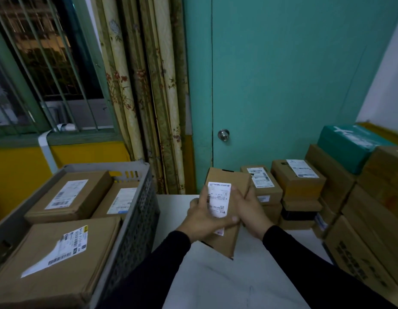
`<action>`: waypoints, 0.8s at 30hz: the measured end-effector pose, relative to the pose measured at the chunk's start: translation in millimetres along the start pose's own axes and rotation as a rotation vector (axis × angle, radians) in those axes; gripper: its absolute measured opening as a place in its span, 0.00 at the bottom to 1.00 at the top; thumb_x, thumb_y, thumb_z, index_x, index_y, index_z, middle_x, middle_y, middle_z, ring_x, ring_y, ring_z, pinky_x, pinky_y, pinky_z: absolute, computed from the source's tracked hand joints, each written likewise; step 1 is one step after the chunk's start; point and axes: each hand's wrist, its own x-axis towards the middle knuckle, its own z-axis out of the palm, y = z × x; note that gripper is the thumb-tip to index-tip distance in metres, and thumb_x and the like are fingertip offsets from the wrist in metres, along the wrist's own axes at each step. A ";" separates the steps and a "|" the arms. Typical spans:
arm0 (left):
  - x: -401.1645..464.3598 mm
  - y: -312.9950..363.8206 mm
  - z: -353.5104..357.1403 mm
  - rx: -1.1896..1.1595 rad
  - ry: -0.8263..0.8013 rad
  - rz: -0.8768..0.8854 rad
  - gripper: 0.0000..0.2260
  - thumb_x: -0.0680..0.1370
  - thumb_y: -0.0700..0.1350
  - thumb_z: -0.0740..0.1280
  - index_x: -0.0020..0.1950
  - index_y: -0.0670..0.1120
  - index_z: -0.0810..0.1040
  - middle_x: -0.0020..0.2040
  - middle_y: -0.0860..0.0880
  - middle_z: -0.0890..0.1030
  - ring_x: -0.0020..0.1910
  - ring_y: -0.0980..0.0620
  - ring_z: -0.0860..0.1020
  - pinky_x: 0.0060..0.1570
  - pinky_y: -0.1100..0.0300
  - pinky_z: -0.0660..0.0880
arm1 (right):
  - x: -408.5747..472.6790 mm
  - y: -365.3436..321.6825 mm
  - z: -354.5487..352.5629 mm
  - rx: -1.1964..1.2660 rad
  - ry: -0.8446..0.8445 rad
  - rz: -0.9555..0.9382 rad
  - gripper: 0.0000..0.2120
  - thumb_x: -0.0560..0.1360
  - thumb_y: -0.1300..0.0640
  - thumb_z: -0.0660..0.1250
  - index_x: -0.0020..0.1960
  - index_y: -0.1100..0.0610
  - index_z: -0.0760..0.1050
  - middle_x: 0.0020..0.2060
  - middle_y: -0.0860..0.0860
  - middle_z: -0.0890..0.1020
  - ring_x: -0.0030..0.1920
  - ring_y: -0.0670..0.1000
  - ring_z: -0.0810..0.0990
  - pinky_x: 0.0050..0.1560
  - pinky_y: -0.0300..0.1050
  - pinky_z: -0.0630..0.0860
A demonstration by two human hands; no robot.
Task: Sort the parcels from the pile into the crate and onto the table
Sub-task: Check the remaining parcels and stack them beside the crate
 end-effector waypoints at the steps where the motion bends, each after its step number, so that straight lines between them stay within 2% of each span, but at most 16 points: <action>1: -1.2 0.9 1.0 0.015 -0.017 -0.032 0.63 0.59 0.72 0.76 0.82 0.61 0.40 0.76 0.49 0.58 0.76 0.45 0.62 0.74 0.48 0.67 | -0.8 -1.8 2.6 0.007 -0.024 0.026 0.13 0.83 0.47 0.62 0.64 0.47 0.64 0.60 0.53 0.81 0.57 0.55 0.83 0.60 0.58 0.81; 4: -2.9 1.6 0.5 -0.027 -0.086 -0.100 0.67 0.55 0.75 0.76 0.81 0.62 0.36 0.74 0.51 0.59 0.73 0.44 0.65 0.64 0.51 0.77 | -2.3 -5.9 5.6 0.113 -0.186 0.108 0.18 0.83 0.40 0.58 0.70 0.46 0.67 0.61 0.51 0.83 0.58 0.53 0.84 0.61 0.57 0.80; 6: -3.9 1.1 -3.8 -0.159 -0.118 -0.132 0.66 0.56 0.73 0.78 0.81 0.61 0.39 0.75 0.51 0.63 0.71 0.48 0.69 0.66 0.52 0.75 | -0.4 -6.9 2.6 0.113 -0.285 0.129 0.18 0.83 0.40 0.56 0.71 0.42 0.69 0.64 0.49 0.82 0.61 0.52 0.82 0.62 0.55 0.79; 7: -6.4 1.4 -5.8 -0.257 -0.151 -0.140 0.61 0.61 0.69 0.79 0.81 0.60 0.43 0.73 0.53 0.66 0.68 0.51 0.72 0.65 0.55 0.75 | 1.4 -5.9 -0.8 0.092 -0.315 0.124 0.19 0.83 0.40 0.58 0.72 0.41 0.69 0.65 0.48 0.81 0.63 0.53 0.81 0.64 0.56 0.78; 9: -9.6 4.7 -8.6 -0.390 -0.233 -0.110 0.40 0.74 0.57 0.75 0.76 0.57 0.53 0.66 0.57 0.72 0.59 0.58 0.75 0.52 0.64 0.76 | 6.1 -2.3 -8.8 0.074 -0.355 0.111 0.26 0.78 0.38 0.64 0.75 0.40 0.67 0.68 0.47 0.79 0.67 0.53 0.79 0.69 0.58 0.75; 10: -12.3 9.1 -9.8 -0.429 -0.265 -0.106 0.35 0.77 0.53 0.73 0.76 0.55 0.54 0.67 0.56 0.73 0.57 0.58 0.75 0.47 0.66 0.74 | 7.9 0.6 -12.3 0.088 -0.373 0.123 0.30 0.76 0.36 0.66 0.76 0.39 0.65 0.69 0.46 0.78 0.68 0.52 0.78 0.70 0.59 0.73; 12: -14.1 12.9 -9.2 -0.457 -0.286 -0.097 0.40 0.78 0.51 0.71 0.82 0.55 0.50 0.71 0.52 0.71 0.57 0.57 0.75 0.46 0.65 0.73 | 9.0 6.8 -16.0 0.138 -0.409 0.149 0.34 0.73 0.34 0.68 0.77 0.39 0.64 0.69 0.47 0.78 0.68 0.53 0.78 0.72 0.61 0.70; 16: -15.5 15.3 -6.6 -0.469 -0.299 -0.094 0.38 0.79 0.50 0.69 0.82 0.57 0.48 0.60 0.58 0.75 0.54 0.61 0.75 0.43 0.66 0.73 | 9.4 12.4 -11.0 0.192 -0.440 0.173 0.49 0.60 0.31 0.79 0.76 0.44 0.67 0.68 0.52 0.79 0.68 0.56 0.78 0.68 0.60 0.74; 21: -20.0 18.2 -3.9 -0.396 -0.275 -0.070 0.31 0.81 0.49 0.66 0.79 0.57 0.55 0.59 0.57 0.76 0.54 0.59 0.76 0.41 0.67 0.74 | 7.9 18.1 -7.7 0.175 -0.367 0.142 0.47 0.61 0.35 0.76 0.76 0.47 0.67 0.66 0.54 0.80 0.66 0.57 0.79 0.70 0.61 0.73; 24: -21.7 19.6 -2.2 -0.390 -0.276 -0.072 0.32 0.81 0.51 0.66 0.80 0.57 0.54 0.60 0.56 0.75 0.55 0.59 0.76 0.43 0.67 0.74 | 6.2 18.8 -7.1 0.184 -0.351 0.142 0.45 0.63 0.35 0.76 0.76 0.46 0.67 0.66 0.53 0.80 0.66 0.56 0.79 0.69 0.59 0.74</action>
